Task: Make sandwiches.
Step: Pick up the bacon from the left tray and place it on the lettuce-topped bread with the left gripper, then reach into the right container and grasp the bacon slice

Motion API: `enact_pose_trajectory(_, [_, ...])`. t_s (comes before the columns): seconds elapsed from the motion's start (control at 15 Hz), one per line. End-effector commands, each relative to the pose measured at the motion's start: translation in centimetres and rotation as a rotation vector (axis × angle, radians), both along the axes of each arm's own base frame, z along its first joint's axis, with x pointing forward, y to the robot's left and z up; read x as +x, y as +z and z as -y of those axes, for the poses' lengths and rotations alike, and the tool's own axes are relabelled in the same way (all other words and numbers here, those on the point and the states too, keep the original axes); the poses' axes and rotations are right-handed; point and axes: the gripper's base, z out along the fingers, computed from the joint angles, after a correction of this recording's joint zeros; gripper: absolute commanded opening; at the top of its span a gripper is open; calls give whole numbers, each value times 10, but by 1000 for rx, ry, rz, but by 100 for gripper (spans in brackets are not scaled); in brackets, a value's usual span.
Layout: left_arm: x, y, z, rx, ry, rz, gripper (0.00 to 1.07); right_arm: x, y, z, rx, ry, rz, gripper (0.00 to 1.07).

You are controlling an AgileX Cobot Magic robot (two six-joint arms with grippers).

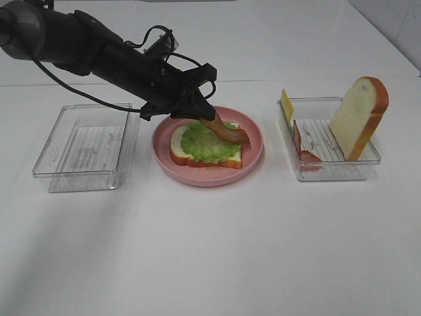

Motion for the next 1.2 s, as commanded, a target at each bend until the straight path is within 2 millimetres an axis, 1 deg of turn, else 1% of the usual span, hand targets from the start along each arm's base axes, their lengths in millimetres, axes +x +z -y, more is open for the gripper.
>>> enact_pose_trajectory(0.07, [6, 4, -10, -1, 35, -11, 0, -1, 1, 0, -7, -2, 23, 83])
enact_pose_trajectory(0.13, [7, 3, -15, 9, 50, -23, 0, -1, 1, 0, -7, -2, 23, 83])
enact_pose_trajectory(0.4, [6, -2, -19, 86, 27, -25, 0, -1, 1, 0, -7, -2, 23, 83])
enact_pose_trajectory(0.47, [6, -2, -20, 89, 28, -26, 8, -1, 1, 0, -7, -2, 23, 83])
enact_pose_trajectory(0.53, [6, -2, -20, 90, 32, -22, 22, -1, 1, 0, -7, -2, 23, 83])
enact_pose_trajectory(0.73, [8, 1, -23, 89, 46, -11, 83, -1, 1, 0, -7, -2, 23, 83])
enact_pose_trajectory(0.8, [9, 7, -26, 96, 45, 7, 94, -1, 1, 0, -7, -2, 23, 83])
enact_pose_trajectory(0.87, [9, 16, -32, 108, 42, 31, 95, -1, 1, 0, -8, -2, 23, 83])
enact_pose_trajectory(1.0, [9, 43, -50, 150, 31, 86, 94, -1, 1, 0, -7, -2, 23, 83])
enact_pose_trajectory(1.13, [5, 75, -73, 174, 33, 108, 94, -1, 1, 0, -7, -2, 23, 83])
enact_pose_trajectory(1.2, [0, 88, -84, 184, 29, 101, 94, -1, 1, 0, -7, -2, 23, 83])
